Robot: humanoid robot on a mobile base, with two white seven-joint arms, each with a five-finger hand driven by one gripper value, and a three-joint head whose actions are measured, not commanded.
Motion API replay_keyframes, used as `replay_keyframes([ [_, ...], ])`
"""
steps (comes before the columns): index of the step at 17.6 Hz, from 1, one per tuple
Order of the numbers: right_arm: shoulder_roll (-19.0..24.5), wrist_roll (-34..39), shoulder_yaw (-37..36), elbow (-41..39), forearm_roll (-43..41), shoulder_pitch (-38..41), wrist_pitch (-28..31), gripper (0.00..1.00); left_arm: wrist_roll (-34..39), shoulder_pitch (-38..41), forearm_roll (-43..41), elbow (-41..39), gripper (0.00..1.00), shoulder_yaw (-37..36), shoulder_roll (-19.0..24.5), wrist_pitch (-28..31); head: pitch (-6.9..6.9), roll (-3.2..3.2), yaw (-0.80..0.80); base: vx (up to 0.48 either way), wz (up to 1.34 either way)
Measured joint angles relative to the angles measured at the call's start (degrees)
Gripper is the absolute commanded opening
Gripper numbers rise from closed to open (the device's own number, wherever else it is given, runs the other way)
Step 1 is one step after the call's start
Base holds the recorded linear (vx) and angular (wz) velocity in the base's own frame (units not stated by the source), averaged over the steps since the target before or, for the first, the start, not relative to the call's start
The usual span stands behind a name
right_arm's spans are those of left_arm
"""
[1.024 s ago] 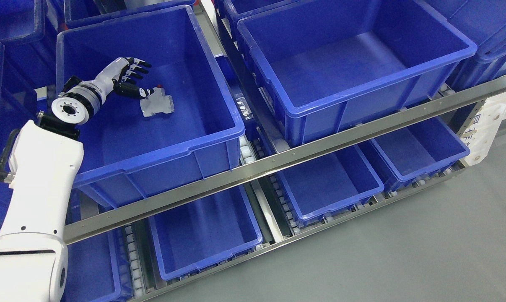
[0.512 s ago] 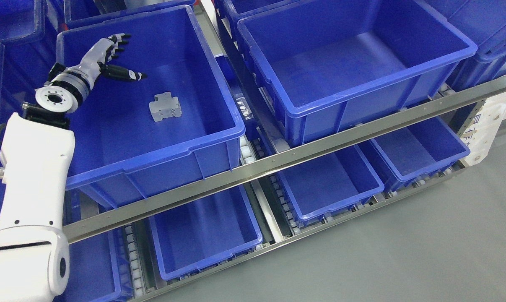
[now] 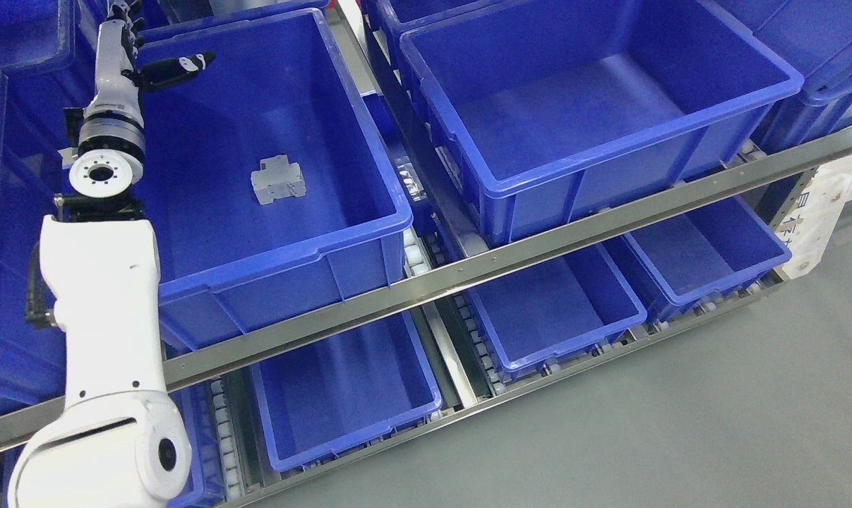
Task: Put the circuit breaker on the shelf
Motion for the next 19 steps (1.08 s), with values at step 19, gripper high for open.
replay_keyframes([
  [19,0.00,0.00,0.00,0.00,0.00,0.01,0.00,1.00,-5.41,20.89,5.72,-35.90,1.00,6.34,-6.60,3.99,-0.01,0.00,0.00,0.000,0.00],
])
